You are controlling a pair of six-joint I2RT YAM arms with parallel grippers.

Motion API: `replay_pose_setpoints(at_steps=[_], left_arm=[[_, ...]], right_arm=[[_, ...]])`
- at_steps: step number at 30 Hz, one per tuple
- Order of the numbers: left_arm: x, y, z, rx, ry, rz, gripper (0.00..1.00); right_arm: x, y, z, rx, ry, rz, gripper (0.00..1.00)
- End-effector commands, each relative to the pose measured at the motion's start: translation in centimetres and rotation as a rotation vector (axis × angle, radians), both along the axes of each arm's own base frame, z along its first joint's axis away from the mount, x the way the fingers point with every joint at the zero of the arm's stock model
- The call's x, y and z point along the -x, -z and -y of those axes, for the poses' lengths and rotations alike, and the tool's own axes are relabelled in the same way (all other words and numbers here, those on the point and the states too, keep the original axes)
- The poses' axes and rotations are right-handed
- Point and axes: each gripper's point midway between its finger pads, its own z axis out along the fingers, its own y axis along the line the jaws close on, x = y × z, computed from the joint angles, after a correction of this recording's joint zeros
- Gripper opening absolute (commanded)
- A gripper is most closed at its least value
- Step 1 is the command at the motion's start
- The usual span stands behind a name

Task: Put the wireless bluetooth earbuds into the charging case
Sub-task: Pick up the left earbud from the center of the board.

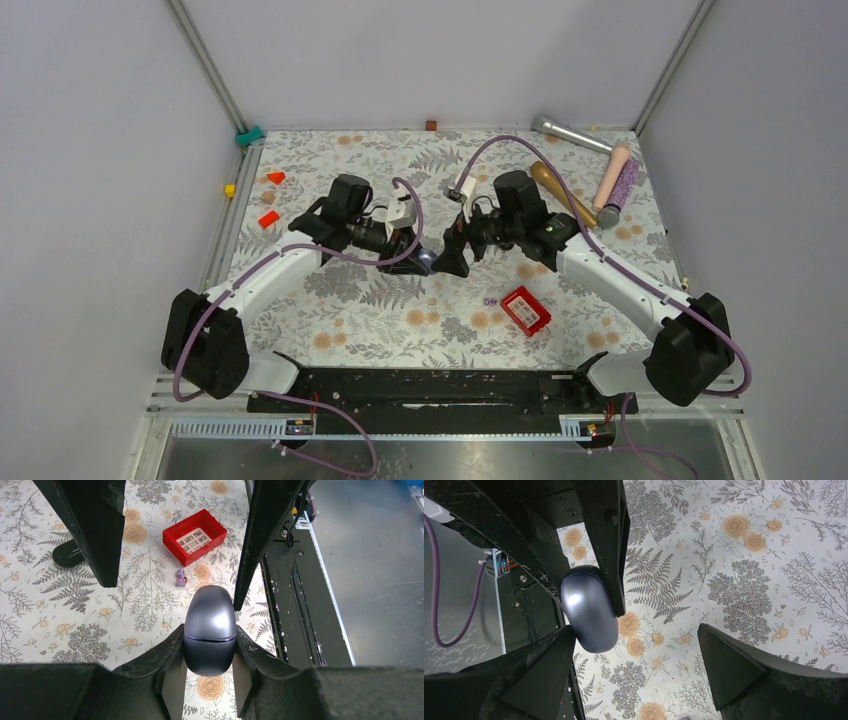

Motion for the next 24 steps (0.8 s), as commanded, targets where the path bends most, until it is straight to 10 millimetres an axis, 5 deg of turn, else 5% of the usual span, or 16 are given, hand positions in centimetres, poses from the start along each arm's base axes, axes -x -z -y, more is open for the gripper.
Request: replay_pose_setpoints(at_steps=[1,10,16,24], left_arm=[[2.1,-1.5,0.4,0.049,0.108,0.023,0.00],[2.9,-2.0,0.2,0.069,0.132,0.027,0.00],[3.0,-1.8,0.1,0.061,0.135,0.026,0.00],[2.7,-1.8,-0.5,0.027,0.118,0.079,0.00]], right_arm=[[-3.2,-1.6,1.3,0.055,0.103,0.186,1.00],[-6.0,-3.5,5.5,0.159,0.263,0.303,1.00],[-5.1,-5.2,7.5,0.220,0.327,0.229,0.99],[-4.0,-2.9,9.9,0.336,0.189,0.379,1.00]])
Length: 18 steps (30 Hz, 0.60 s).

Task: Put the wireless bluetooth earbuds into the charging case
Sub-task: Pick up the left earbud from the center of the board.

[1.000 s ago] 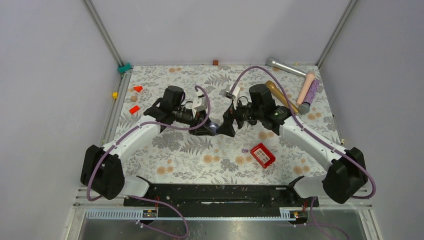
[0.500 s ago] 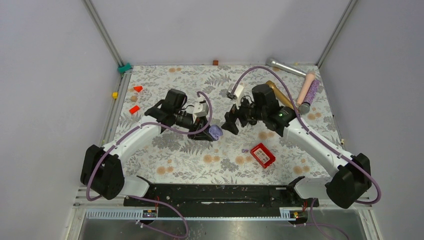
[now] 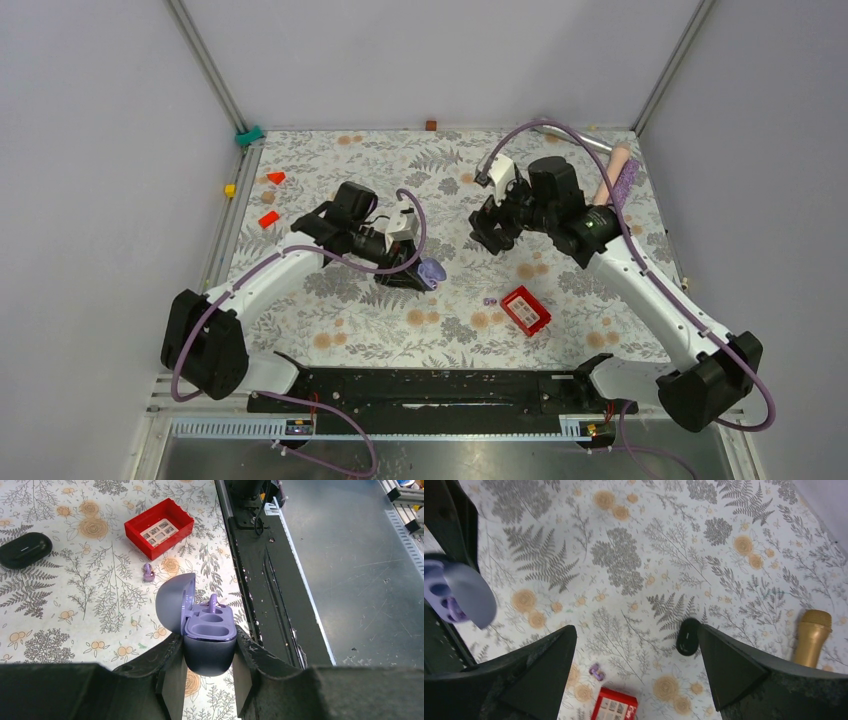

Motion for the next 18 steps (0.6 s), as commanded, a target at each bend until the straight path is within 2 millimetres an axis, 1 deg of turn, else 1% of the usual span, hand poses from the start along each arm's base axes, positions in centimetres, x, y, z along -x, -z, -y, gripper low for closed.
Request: replay_pose_setpoints(at_steps=[1,4,6,9,11,13,15,17,18], left_arm=[[-0.3,-2.7,-0.3,0.055,0.015,0.122,0.00],[-0.8,-3.1,-0.9,0.062,-0.006,0.133,0.00],[-1.0,-3.5,-1.3,0.070,-0.015,0.142,0.00],[-1.1,-3.9,-1.8,0.080,-0.020,0.151,0.00],[-1.1,-4.2,-2.0,0.088,-0.022,0.157,0.00],[-0.9,-4.3,-2.1,0.093,-0.020,0.163,0.00],[-0.8,-4.3,-2.2,0.098,-0.017,0.166,0.00],[-0.8,-4.4,-2.1,0.099,-0.015,0.166,0.00],[-0.8,-4.3,-2.1,0.100,-0.014,0.163,0.00]], right_arm=[[1.1,2.3,2.0,0.158,-0.144,0.116,1.00],[1.5,3.8,2.8,0.240,-0.262,0.235,1.00],[1.4,4.3,3.2,0.272,-0.290,0.254,1.00],[1.1,4.8,3.6,0.281,-0.329,0.183,0.97],[0.8,5.7,3.8,0.284,-0.352,0.135,0.94],[1.2,7.2,3.7,0.292,-0.418,0.090,0.95],[2.4,9.0,3.4,0.303,-0.527,0.062,0.95],[2.6,10.4,3.0,0.295,-0.569,0.028,0.94],[2.6,10.7,2.9,0.292,-0.575,0.015,0.92]])
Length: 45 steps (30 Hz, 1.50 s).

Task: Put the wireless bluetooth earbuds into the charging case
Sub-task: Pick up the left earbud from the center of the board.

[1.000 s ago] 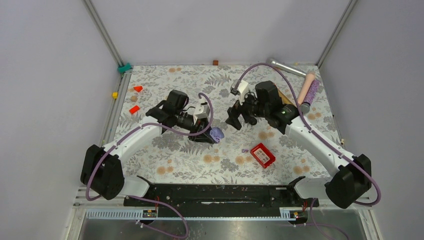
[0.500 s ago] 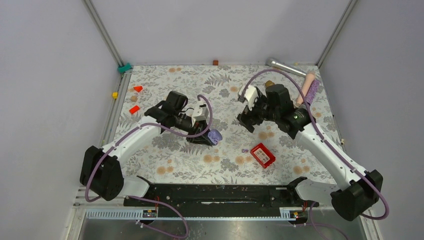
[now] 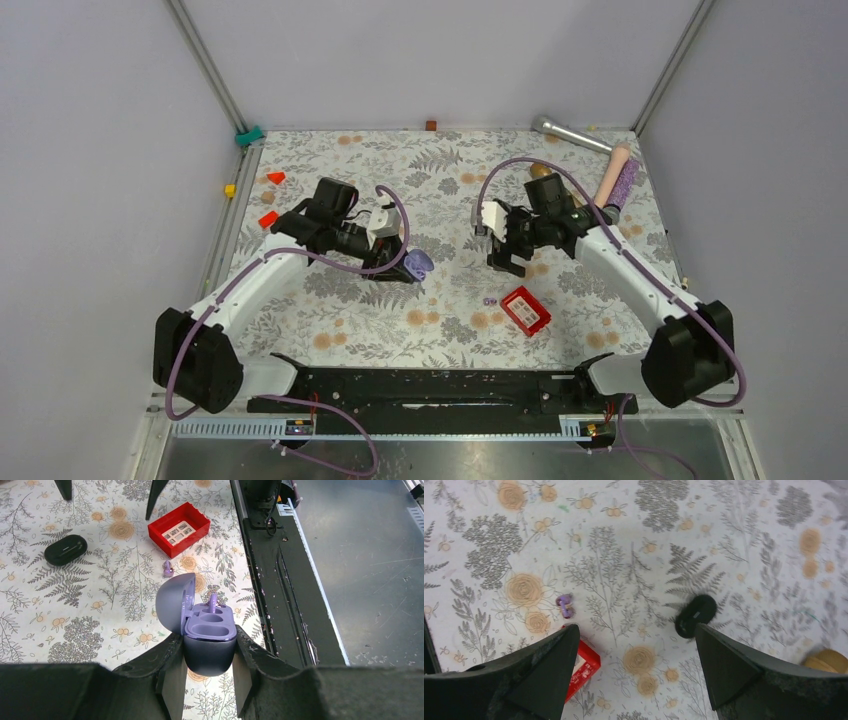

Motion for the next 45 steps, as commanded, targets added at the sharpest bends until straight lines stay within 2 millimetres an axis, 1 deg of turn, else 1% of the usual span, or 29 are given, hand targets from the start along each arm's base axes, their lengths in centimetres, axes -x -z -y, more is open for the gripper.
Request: replay_pose_setpoints(at_steps=[1,3,4,8,12,15,19,22,30,38,45], left_arm=[[0.3,-2.6,0.3,0.077,0.047,0.079,0.00],[0.3,-2.5,0.3,0.078,0.049,0.079,0.00],[0.4,-2.7,0.3,0.081,0.049,0.082,0.00],[0.4,-2.7,0.3,0.084,0.052,0.084,0.00],[0.5,-2.8,0.3,0.084,0.051,0.087,0.00],[0.5,-2.8,0.3,0.085,0.051,0.088,0.00],[0.5,-2.8,0.3,0.084,0.051,0.093,0.00],[0.5,-2.9,0.3,0.085,0.052,0.089,0.00],[0.5,-2.7,0.4,0.083,0.055,0.077,0.00],[0.5,-2.8,0.4,0.084,0.054,0.079,0.00],[0.5,-2.7,0.3,0.083,0.054,0.081,0.00]], right_arm=[[1.2,1.5,-1.1,-0.010,-0.149,-0.064,0.90],[1.3,2.2,-1.1,0.010,-0.159,-0.097,0.87],[1.8,3.0,-1.0,0.027,-0.186,-0.137,0.83],[2.8,4.8,-0.5,0.057,-0.253,-0.160,0.80],[4.0,5.6,-0.3,0.066,-0.324,-0.195,0.76],[4.2,6.2,-0.4,0.065,-0.318,-0.227,0.70],[4.2,7.6,-0.2,0.090,-0.301,-0.279,0.62],[4.4,8.4,0.1,0.111,-0.299,-0.307,0.58],[5.5,9.8,0.5,0.185,-0.337,-0.324,0.58],[5.6,11.4,0.5,0.274,-0.347,-0.333,0.62],[5.3,12.3,0.3,0.335,-0.337,-0.333,0.61]])
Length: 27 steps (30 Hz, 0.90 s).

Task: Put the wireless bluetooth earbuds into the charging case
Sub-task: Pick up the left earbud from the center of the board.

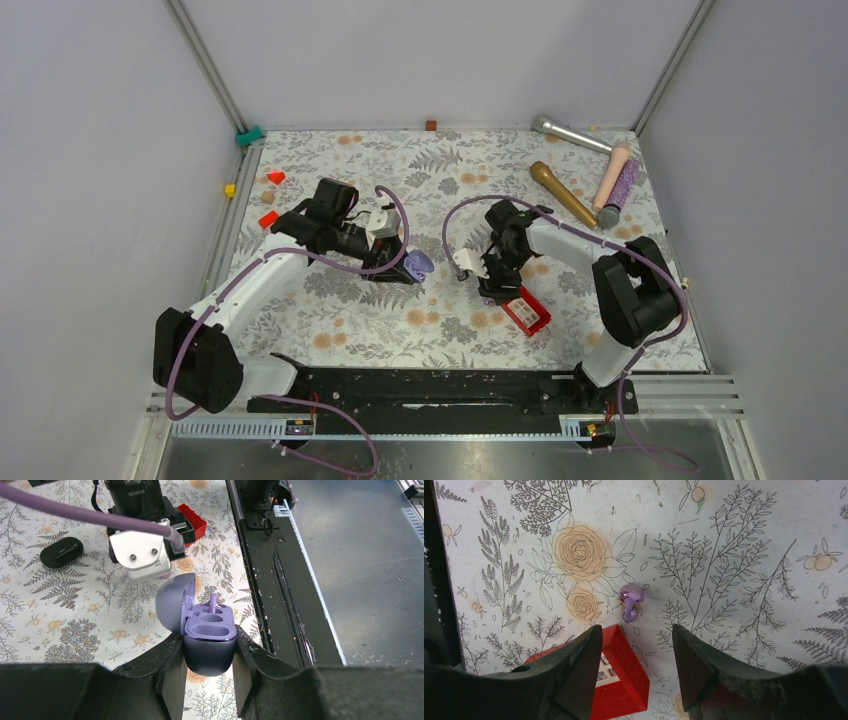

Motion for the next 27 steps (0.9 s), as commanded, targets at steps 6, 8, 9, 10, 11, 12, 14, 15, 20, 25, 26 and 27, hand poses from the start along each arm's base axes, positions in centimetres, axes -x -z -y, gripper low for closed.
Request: replay_pose_setpoints(at_steps=[6,8,9,10,11,12,14,15,20,25,26,27], left_arm=[[0.1,-2.5,0.3,0.073,0.038,0.086,0.00],[0.1,-2.5,0.3,0.073,0.038,0.087,0.00],[0.1,-2.5,0.3,0.073,0.038,0.086,0.00],[0.2,-2.5,0.3,0.073,0.038,0.087,0.00],[0.1,-2.6,0.3,0.073,0.038,0.087,0.00],[0.1,-2.5,0.3,0.073,0.038,0.087,0.00],[0.1,-2.6,0.3,0.073,0.037,0.088,0.00],[0.1,-2.6,0.3,0.073,0.037,0.086,0.00],[0.2,-2.6,0.3,0.073,0.038,0.089,0.00],[0.1,-2.5,0.3,0.072,0.037,0.088,0.00],[0.2,-2.6,0.3,0.072,0.037,0.088,0.00],[0.1,-2.6,0.3,0.073,0.037,0.089,0.00]], right_arm=[[0.0,0.6,-0.1,0.062,-0.011,0.006,0.57],[0.1,0.5,-0.3,0.059,-0.016,0.005,0.57],[0.2,0.5,-0.4,0.060,-0.019,0.003,0.56],[0.2,0.4,-0.5,0.058,-0.020,0.002,0.56],[0.2,0.4,-0.7,0.056,-0.022,0.001,0.55],[0.3,0.4,-0.8,0.054,-0.021,0.000,0.54],[0.3,0.4,-0.9,0.053,-0.022,-0.003,0.53],[0.3,0.4,-0.9,0.054,-0.020,-0.004,0.52],[0.4,0.5,-0.9,0.067,-0.026,-0.007,0.48],[0.5,0.7,-1.0,0.077,-0.033,-0.003,0.45],[0.5,0.8,-1.0,0.081,-0.034,-0.003,0.45],[0.5,0.8,-1.0,0.083,-0.034,-0.004,0.44]])
